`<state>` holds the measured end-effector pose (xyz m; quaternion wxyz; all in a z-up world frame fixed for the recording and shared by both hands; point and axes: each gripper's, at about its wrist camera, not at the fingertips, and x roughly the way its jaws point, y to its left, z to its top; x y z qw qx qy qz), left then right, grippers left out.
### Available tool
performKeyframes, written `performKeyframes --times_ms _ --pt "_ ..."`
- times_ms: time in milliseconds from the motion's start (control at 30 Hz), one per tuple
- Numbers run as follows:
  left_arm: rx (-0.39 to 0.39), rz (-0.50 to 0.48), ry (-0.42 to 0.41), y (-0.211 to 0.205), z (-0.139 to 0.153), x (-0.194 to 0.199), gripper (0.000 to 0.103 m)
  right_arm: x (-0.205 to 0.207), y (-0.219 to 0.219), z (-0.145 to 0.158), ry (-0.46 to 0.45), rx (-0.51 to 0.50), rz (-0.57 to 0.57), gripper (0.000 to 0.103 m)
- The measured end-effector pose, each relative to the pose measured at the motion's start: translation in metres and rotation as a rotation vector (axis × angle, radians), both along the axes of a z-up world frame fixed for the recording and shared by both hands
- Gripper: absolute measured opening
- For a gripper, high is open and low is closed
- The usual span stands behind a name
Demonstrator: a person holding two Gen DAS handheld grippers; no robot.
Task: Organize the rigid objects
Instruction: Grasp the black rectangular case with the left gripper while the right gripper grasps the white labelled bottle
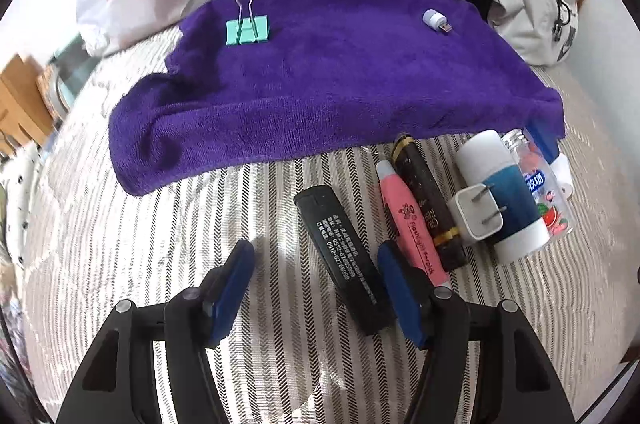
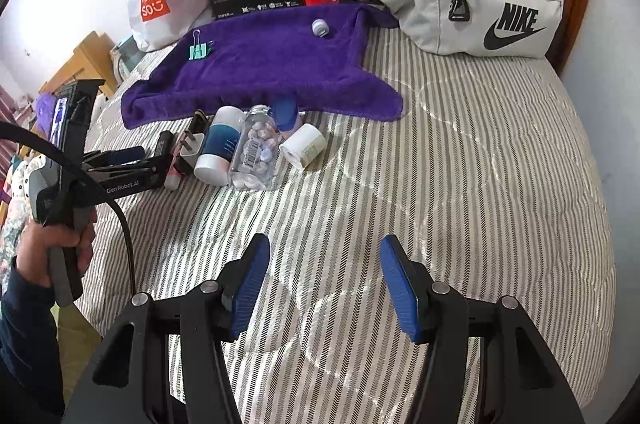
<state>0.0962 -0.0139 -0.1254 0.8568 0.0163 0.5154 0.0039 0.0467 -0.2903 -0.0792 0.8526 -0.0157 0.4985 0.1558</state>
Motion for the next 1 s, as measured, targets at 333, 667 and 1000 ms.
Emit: performKeyframes --times_ms 333,667,1000 --pt "-0.008 0.011 -0.029 0.008 -0.001 -0.004 0.056 0.008 0.000 -0.010 0.011 0.020 -0.022 0.057" --pt "-0.032 -0.051 -0.056 -0.001 0.001 -0.004 0.022 0.048 0.020 -0.023 -0.033 0.057 0.004 0.057" --pt "-0.040 -0.057 -0.043 0.001 0.002 -0.003 0.022 0.078 0.047 -0.044 -0.079 -0.072 0.130 0.057"
